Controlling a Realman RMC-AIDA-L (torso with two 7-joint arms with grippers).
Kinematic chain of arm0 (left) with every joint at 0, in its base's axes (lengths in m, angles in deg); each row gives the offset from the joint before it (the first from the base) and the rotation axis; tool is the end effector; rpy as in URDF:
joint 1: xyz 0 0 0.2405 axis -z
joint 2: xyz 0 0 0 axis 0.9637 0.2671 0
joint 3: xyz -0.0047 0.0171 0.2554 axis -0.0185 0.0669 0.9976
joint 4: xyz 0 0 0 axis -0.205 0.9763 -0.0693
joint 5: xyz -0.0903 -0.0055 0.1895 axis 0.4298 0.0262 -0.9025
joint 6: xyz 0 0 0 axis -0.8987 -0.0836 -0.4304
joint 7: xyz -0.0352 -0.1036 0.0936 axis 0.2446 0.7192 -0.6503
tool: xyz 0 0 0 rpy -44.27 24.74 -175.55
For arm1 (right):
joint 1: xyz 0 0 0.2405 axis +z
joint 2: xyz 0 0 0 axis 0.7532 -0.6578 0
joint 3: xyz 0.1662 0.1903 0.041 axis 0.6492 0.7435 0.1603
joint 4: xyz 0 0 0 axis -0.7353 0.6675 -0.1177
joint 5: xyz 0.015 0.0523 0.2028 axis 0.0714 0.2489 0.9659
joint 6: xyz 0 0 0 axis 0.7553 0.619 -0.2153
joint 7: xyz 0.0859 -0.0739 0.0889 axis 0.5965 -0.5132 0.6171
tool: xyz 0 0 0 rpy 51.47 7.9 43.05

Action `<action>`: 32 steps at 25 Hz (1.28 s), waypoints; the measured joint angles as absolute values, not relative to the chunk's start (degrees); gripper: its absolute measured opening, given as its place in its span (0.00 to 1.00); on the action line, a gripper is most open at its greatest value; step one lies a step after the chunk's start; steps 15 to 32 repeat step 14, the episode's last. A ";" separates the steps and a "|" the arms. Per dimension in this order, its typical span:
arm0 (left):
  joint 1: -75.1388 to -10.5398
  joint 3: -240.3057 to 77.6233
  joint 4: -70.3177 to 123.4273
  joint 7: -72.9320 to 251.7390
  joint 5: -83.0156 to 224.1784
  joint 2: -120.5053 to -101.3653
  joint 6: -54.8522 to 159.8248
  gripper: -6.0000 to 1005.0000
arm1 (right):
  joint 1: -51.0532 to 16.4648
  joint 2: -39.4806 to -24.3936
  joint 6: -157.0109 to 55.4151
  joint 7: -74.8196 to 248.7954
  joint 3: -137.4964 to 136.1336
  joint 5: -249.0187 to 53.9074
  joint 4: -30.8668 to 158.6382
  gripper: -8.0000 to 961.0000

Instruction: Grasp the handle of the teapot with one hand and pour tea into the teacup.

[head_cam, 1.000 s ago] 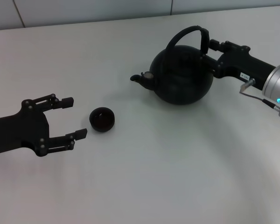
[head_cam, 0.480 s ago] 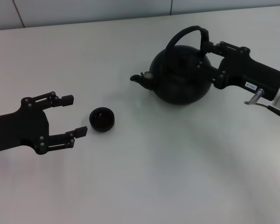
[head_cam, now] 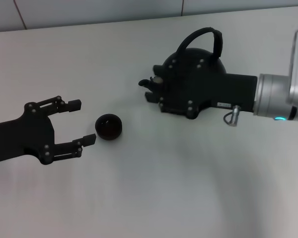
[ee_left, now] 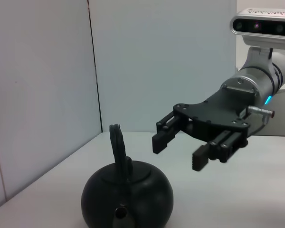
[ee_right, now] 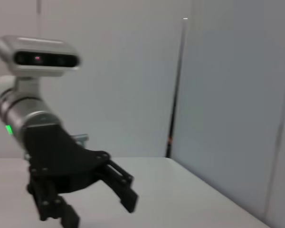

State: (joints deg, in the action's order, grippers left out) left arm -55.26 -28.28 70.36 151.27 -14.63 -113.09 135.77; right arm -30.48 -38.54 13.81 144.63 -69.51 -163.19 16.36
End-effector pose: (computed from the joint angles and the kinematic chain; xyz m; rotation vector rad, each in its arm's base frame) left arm -0.2640 0.2938 0.0077 -2.7503 -0.1277 -0.7237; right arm 0.2148 0.3210 -0.0250 -2.6048 0.0417 0.7758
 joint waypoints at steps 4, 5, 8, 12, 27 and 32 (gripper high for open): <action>-55.33 -28.57 70.43 152.18 -14.61 -113.09 135.98 0.78 | -30.46 -38.55 13.82 144.68 -70.12 -163.19 16.21 0.59; -55.34 -29.28 70.43 152.30 -14.57 -113.12 136.03 0.78 | -30.58 -38.61 13.77 144.69 -70.31 -163.18 16.20 0.59; -55.34 -29.68 70.43 152.31 -14.56 -113.16 136.06 0.78 | -30.73 -38.66 13.78 144.69 -70.35 -163.18 16.23 0.59; -55.16 -29.73 70.43 152.33 -14.55 -113.18 136.09 0.78 | -30.96 -38.71 13.51 144.77 -70.51 -163.18 16.61 0.59; -54.96 -29.73 70.43 152.33 -14.65 -113.18 136.10 0.78 | -31.14 -38.71 13.48 144.77 -70.56 -163.18 16.66 0.59; -54.96 -29.73 70.43 152.33 -14.65 -113.18 136.10 0.78 | -31.14 -38.71 13.48 144.77 -70.56 -163.18 16.66 0.59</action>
